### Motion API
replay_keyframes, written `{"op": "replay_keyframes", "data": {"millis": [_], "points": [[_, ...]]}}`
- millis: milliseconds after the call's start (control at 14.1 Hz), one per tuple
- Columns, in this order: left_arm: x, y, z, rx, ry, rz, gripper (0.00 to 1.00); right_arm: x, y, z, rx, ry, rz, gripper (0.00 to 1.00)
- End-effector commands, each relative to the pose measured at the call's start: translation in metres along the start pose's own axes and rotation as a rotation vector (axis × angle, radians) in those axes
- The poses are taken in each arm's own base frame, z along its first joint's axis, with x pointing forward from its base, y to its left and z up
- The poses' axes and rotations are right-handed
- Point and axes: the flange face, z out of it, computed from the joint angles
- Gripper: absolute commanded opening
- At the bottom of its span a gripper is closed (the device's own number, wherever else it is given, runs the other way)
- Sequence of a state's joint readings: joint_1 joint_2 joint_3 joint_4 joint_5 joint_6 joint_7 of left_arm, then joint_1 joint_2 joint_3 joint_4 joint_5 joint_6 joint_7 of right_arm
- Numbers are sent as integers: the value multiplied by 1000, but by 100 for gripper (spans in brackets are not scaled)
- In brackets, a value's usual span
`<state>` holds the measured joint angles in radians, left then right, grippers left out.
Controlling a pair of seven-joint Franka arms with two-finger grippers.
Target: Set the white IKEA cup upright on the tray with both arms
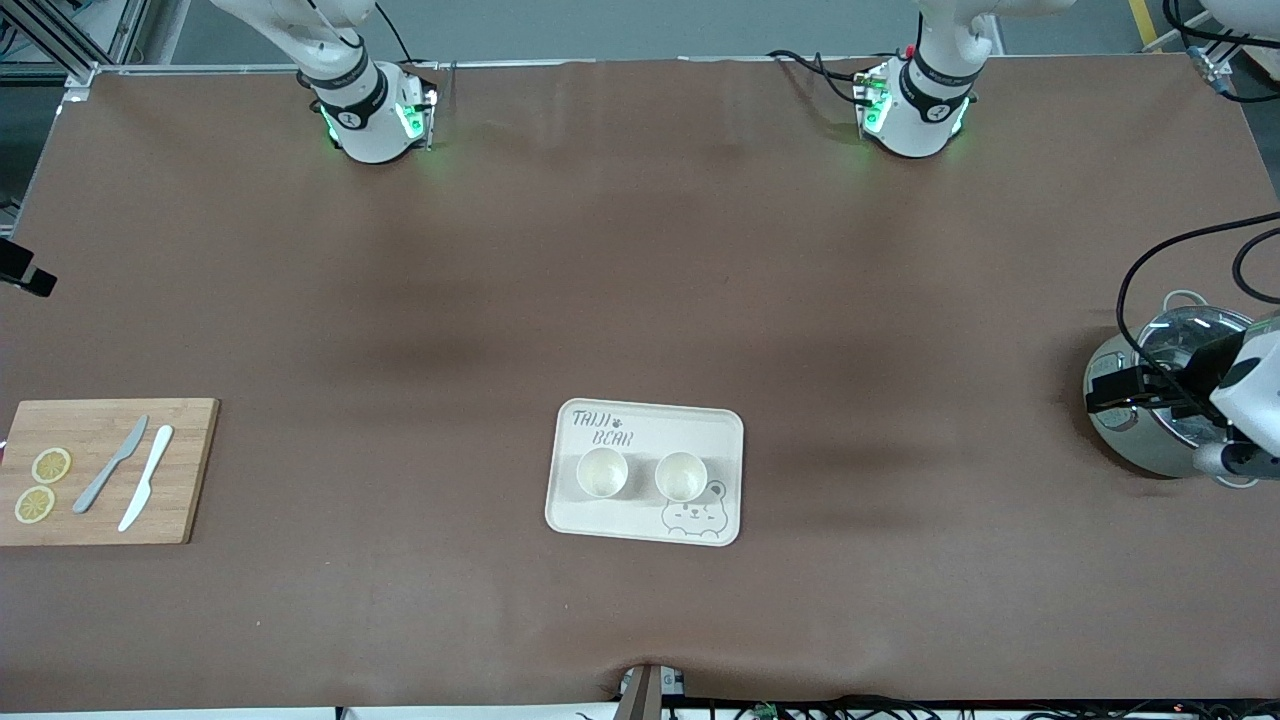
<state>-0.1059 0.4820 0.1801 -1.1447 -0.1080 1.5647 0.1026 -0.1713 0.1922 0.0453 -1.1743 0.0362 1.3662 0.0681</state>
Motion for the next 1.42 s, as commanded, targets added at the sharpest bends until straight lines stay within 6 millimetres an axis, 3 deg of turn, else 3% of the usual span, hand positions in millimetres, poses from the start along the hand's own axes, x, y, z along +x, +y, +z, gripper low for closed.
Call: {"op": "replay_keyframes", "data": {"millis": [0,142,283,567,709,850,992,1346], "points": [[11,-12,7,14,43,-78,100,3,37,1,8,3,59,100],[14,-21,1,14,88,-83,100,5,43,3,9,0,66,100],[13,-30,-6,8,112,-100,100,5,34,2,6,3,53,100],[10,-21,-27,19,161,-81,100,12,10,7,-1,29,5,100],[-7,-24,-56,-2,191,-71,100,17,7,19,-1,10,-8,100],[-12,4,-50,-7,121,-50,100,19,0,25,-4,-2,-18,100],[-16,47,-45,76,78,-7,100,19,-9,33,-6,-23,-25,100],[-20,45,-37,89,41,12,100,19,-15,46,-15,-58,-53,100]]}}
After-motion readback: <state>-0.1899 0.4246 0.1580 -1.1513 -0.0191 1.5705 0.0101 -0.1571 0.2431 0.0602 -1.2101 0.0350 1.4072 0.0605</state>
